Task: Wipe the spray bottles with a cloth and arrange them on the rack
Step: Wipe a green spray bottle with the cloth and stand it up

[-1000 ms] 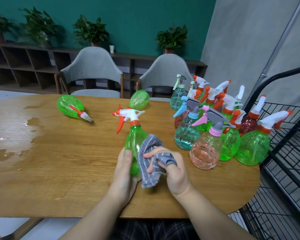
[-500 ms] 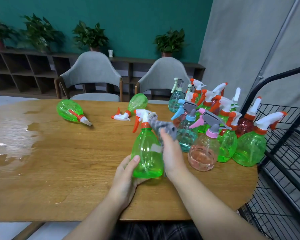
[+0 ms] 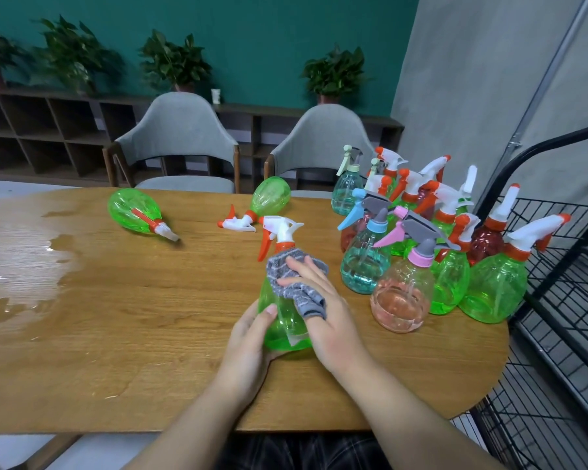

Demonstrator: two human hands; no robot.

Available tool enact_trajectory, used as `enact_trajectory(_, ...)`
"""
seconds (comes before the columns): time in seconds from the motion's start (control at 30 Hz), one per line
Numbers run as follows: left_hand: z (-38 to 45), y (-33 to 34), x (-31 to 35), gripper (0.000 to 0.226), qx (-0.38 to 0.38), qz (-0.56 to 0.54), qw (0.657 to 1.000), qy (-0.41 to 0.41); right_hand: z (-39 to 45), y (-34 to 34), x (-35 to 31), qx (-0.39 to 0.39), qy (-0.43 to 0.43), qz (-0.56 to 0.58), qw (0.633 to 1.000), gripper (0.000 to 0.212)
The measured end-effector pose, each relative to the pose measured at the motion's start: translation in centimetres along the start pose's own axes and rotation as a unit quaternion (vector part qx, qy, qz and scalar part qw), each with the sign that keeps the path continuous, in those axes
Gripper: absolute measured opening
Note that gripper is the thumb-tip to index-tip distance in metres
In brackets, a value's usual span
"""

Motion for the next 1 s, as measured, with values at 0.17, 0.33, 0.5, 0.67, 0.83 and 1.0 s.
enact_trajectory(0.17,0.0,0.4,0.0,0.055,-0.002,-0.026,1.0,0.011,-0.8,-0.4,-0.6,0.003,-0.032,0.039,0.999,0.053)
enact_trajectory(0.33,-0.5,0.8,0.4,0.087,-0.027,-0.044,0.999,-0.003,-1.5,-0.8,-1.2,0.012,-0.077,0.038,0.996,0.034)
enact_trajectory(0.5,-0.2,-0.3,0.3,0.099,0.031,-0.061,0.998,-0.003,-2.2,-1.1,-1.3,0.042,-0.093,0.1,0.99,0.03)
enact_trajectory(0.67,-0.3,-0.6,0.4,0.063,0.063,-0.06,0.996,0.014,-2.1,-2.1,3.2,0.166,0.198,0.434,0.863,0.022)
enact_trajectory(0.83,-0.3,-0.4,0.5,0.071,0.031,-0.067,0.997,0.006,-1.3,-2.4,4.5,0.242,0.333,0.549,0.728,0.028)
enact_trajectory(1.0,-0.3,0.1,0.5,0.086,0.012,-0.04,0.999,-0.003,1.3,-2.2,2.1,0.156,0.264,0.379,0.873,0.027)
Point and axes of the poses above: each hand's wrist, its own z-axis towards the middle knuckle, its own y-axis out of the palm, x = y × z, the point moved 9 cm from there along z, towards the middle knuckle, and after that the axes turned 11 degrees about -z, right-handed, at the moved point
